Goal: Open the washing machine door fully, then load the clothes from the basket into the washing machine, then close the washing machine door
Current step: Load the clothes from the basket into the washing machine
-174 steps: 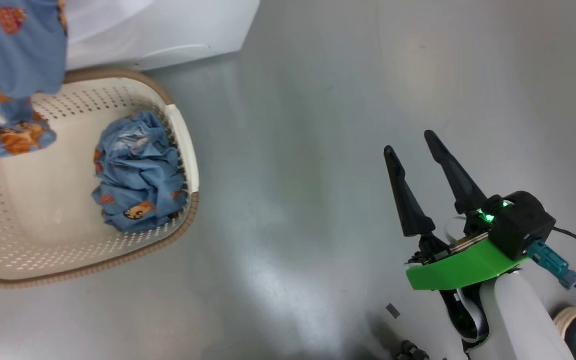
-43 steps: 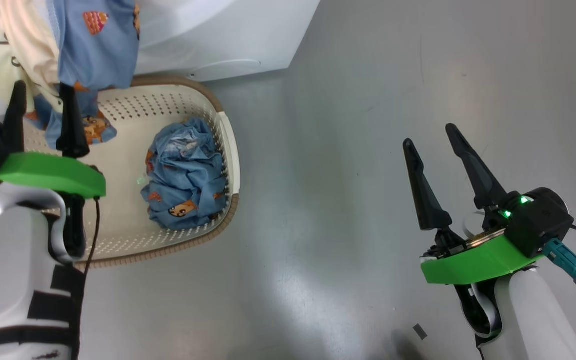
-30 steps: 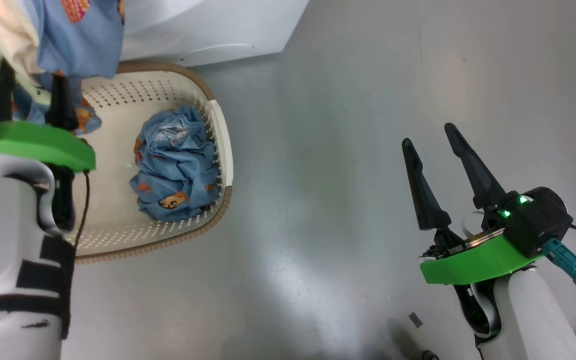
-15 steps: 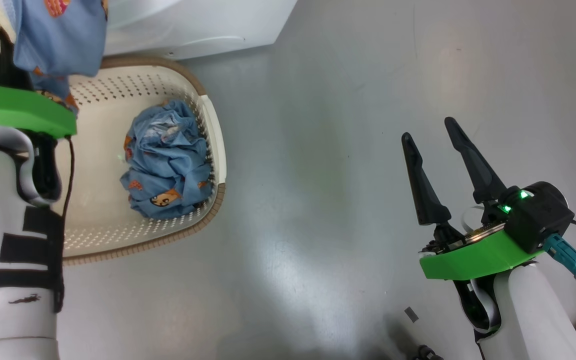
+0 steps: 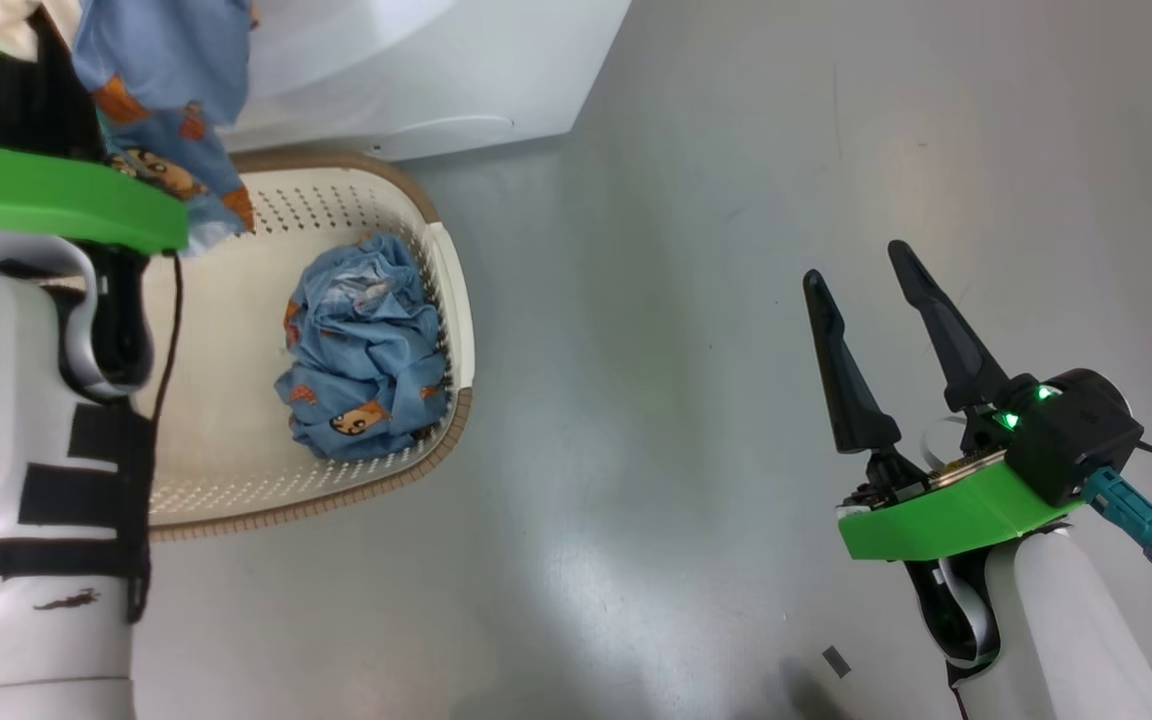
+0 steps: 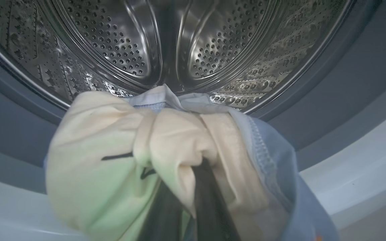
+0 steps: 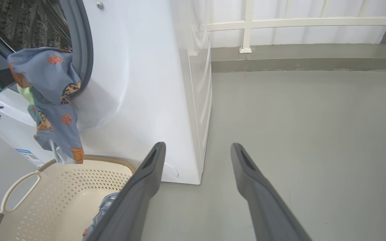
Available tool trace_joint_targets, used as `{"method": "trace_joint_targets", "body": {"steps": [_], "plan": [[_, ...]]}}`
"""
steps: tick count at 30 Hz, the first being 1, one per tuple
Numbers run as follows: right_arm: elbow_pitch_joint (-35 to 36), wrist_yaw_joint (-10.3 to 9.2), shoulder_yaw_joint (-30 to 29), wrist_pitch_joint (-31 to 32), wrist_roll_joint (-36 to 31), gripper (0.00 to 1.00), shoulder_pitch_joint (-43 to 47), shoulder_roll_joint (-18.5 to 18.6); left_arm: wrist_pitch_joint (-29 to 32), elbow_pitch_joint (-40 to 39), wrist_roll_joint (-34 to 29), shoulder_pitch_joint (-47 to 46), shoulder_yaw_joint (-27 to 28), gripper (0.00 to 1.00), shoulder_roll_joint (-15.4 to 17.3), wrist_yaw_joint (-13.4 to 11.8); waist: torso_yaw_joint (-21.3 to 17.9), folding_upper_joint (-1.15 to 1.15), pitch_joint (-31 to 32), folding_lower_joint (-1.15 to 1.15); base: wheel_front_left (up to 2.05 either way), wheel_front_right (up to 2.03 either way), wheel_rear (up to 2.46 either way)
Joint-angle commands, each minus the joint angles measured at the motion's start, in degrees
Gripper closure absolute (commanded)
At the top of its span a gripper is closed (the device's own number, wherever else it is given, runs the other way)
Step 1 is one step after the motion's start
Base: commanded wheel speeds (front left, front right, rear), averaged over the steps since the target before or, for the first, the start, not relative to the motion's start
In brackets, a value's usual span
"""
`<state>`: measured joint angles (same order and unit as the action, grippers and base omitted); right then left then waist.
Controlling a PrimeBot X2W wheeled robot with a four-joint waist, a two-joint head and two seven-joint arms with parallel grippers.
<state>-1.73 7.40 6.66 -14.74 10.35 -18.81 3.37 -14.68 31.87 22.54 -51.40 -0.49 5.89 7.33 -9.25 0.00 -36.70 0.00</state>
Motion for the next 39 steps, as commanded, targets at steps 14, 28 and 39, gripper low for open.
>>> {"method": "trace_joint_targets", "body": {"steps": [14, 28, 39], "plan": [[0.7, 0.09, 2.0, -0.3, 1.7, 0.00, 2.0, -0.4, 1.8, 5.9, -1.0, -11.7, -0.4, 1.00, 8.3, -0.8, -2.3, 0.00, 1.2, 0.00, 0.00, 0.00, 0.00], [0.9, 0.09, 2.5, -0.3, 2.3, 0.00, 1.7, -0.5, 6.5, 15.9, -3.7, -23.8, -3.6, 1.00, 11.0, -1.8, -3.5, 0.00, -1.1, 0.00, 0.00, 0.00, 0.00], [1.7, 0.09, 2.5, -0.3, 2.7, 0.00, 2.5, -0.5, 9.5, 23.3, -7.0, -32.0, -7.7, 1.00, 12.1, -2.5, -3.8, 0.00, -5.9, 0.00, 0.00, 0.00, 0.00]]}}
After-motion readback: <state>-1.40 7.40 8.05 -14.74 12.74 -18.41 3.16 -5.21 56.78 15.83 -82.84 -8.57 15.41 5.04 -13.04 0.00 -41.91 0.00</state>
